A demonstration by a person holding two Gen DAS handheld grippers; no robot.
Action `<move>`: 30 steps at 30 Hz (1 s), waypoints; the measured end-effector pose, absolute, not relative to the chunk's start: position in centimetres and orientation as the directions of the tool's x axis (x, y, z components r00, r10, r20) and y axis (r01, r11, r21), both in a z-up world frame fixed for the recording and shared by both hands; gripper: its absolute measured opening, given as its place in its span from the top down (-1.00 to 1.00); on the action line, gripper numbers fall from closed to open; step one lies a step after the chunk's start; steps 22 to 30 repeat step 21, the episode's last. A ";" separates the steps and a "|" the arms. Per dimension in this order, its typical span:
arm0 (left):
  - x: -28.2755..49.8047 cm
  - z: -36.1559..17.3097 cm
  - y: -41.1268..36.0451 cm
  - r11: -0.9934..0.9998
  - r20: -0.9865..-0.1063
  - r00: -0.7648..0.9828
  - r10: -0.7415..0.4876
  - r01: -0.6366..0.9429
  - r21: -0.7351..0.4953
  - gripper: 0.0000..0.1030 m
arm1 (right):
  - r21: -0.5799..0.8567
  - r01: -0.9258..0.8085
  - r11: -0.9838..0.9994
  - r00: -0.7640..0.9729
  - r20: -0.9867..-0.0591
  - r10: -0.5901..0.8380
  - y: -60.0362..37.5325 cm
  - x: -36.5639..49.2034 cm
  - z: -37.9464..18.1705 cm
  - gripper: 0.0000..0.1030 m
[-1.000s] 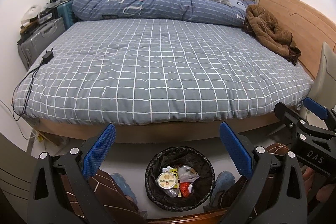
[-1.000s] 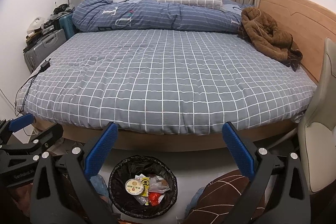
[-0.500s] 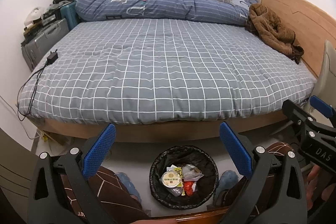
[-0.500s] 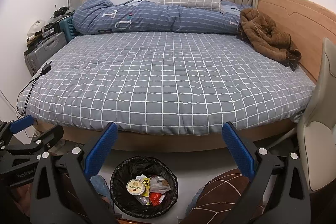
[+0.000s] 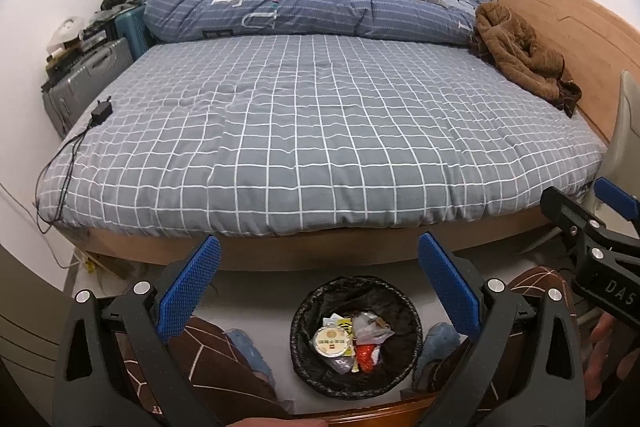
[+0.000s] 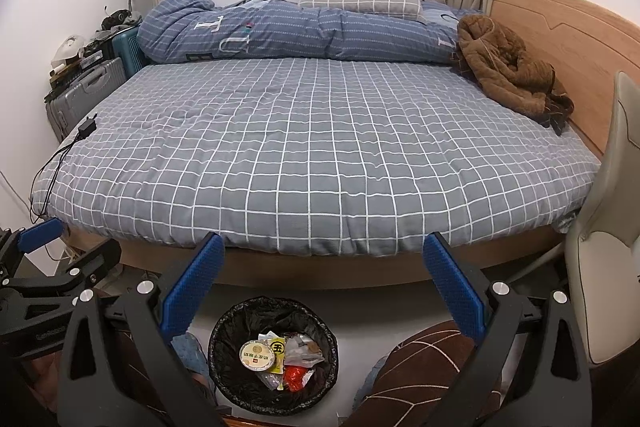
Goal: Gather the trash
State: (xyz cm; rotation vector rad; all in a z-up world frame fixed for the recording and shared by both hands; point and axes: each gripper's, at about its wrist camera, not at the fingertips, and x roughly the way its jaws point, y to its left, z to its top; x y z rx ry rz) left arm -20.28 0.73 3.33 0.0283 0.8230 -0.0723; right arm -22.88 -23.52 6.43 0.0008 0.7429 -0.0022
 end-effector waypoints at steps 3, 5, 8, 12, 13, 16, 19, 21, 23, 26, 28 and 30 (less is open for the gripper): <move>-20.2 3.2 0.8 0.997 -0.737 0.673 -0.060 0.077 -0.010 -0.89 | -0.002 0.004 1.000 0.737 -0.676 -0.004 -23.4 -22.8 6.4 -0.86; -20.2 3.2 0.6 0.997 -0.734 0.677 -0.048 0.077 0.006 -0.89 | -0.001 0.003 1.000 0.735 -0.678 -0.003 -23.4 -22.9 6.3 -0.86; -20.3 3.2 0.6 0.997 -0.731 0.681 -0.045 0.075 0.008 -0.89 | -0.002 0.002 1.000 0.735 -0.678 -0.003 -23.4 -22.8 6.3 -0.86; -20.4 3.3 0.5 0.997 -0.728 0.684 -0.040 0.075 0.016 -0.89 | -0.002 0.003 1.000 0.735 -0.678 -0.003 -23.4 -22.8 6.3 -0.86; -20.3 3.3 0.5 0.997 -0.730 0.682 -0.038 0.072 0.016 -0.89 | -0.002 0.002 1.000 0.735 -0.678 -0.003 -23.4 -22.8 6.3 -0.86; -20.1 3.1 0.7 0.997 -0.740 0.671 -0.043 0.071 0.006 -0.89 | -0.003 0.001 1.000 0.735 -0.678 -0.003 -23.4 -22.8 6.2 -0.86; -20.1 3.1 0.7 0.997 -0.743 0.668 -0.050 0.081 0.006 -0.89 | -0.003 0.002 1.000 0.735 -0.678 -0.004 -23.4 -22.8 6.2 -0.86; -20.0 3.0 0.9 0.997 -0.744 0.667 -0.049 0.073 0.000 -0.89 | -0.003 0.001 1.000 0.735 -0.678 -0.003 -23.3 -22.8 6.2 -0.86; -20.0 3.0 0.9 0.997 -0.744 0.667 -0.049 0.073 0.000 -0.89 | -0.003 0.001 1.000 0.735 -0.678 -0.003 -23.3 -22.8 6.2 -0.86; -20.0 3.0 0.9 0.997 -0.744 0.667 -0.049 0.073 0.000 -0.89 | -0.003 0.001 1.000 0.735 -0.678 -0.003 -23.3 -22.8 6.2 -0.86; -20.0 3.0 0.9 0.997 -0.744 0.667 -0.049 0.073 0.000 -0.89 | -0.003 0.001 1.000 0.735 -0.678 -0.003 -23.3 -22.8 6.2 -0.86; -20.0 3.0 0.9 0.997 -0.744 0.667 -0.049 0.073 0.000 -0.89 | -0.003 0.001 1.000 0.735 -0.678 -0.003 -23.3 -22.8 6.2 -0.86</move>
